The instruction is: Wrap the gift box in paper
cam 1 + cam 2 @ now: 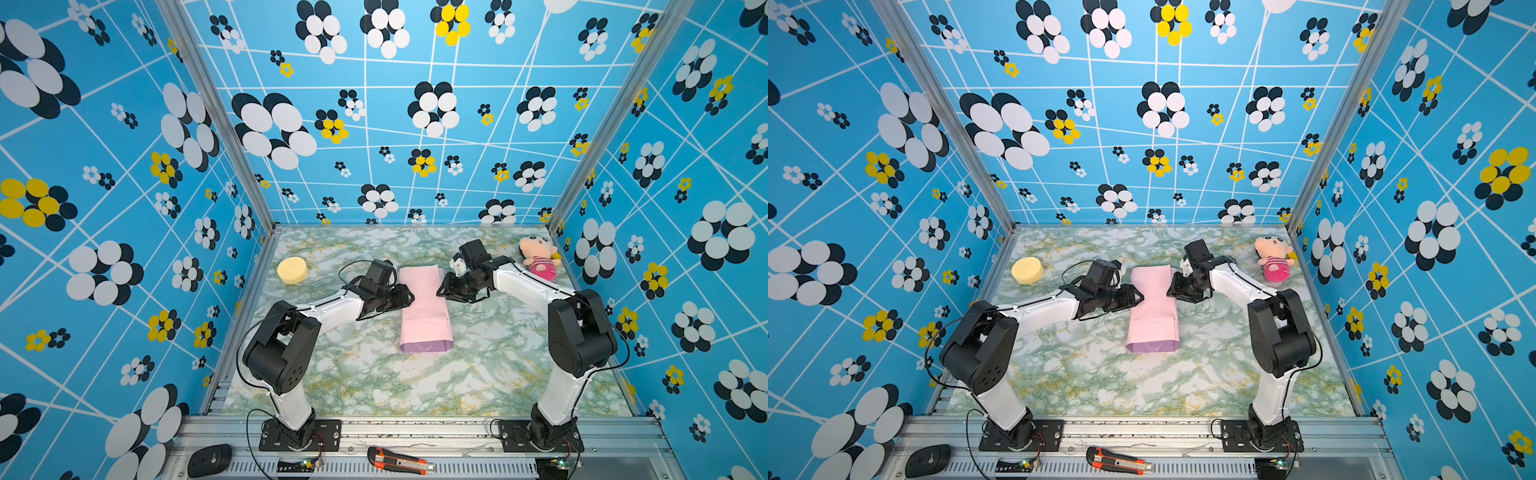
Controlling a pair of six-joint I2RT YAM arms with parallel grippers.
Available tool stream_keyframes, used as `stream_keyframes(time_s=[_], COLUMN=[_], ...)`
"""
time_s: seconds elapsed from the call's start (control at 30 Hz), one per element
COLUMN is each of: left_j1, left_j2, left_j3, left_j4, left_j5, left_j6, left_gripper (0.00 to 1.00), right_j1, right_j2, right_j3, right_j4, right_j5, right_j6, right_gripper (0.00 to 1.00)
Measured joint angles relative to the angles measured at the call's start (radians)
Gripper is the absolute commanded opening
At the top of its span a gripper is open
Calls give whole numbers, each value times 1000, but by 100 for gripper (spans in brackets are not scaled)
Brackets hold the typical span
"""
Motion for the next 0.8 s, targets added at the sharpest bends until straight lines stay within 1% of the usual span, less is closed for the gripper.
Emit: stream_keyframes(time_s=[0.1,0.23,0.37,0.43,0.5,0.67,0.8], left_j1=[1,8,12,8,-8,-78,-114], left_j2=[-12,-82,-174,-192,-193,-186,-161], left_j3=[0,-32,-90,-97,-95,-76,-39], left_j4=[-2,7,30,31,35,16,-3], left_j5=[-17,-33,-33,-29,-29,-29,-27], left_j6=[1,24,108,180,291,555,747], left_gripper=[56,56,59,64,70,74,79], right_j1=[-15,-21,-20,-14,3,21,21], right_j2=[-41,-176,-329,-381,-418,-484,-537], right_j3=[-3,-38,-107,-159,-229,-410,-502], right_j4=[-30,-42,-33,-10,24,148,265], right_j5=[16,38,43,44,43,42,42], right_j6=[-17,-57,-105,-126,-142,-174,-220], right_gripper=[62,62,62,62,62,61,62])
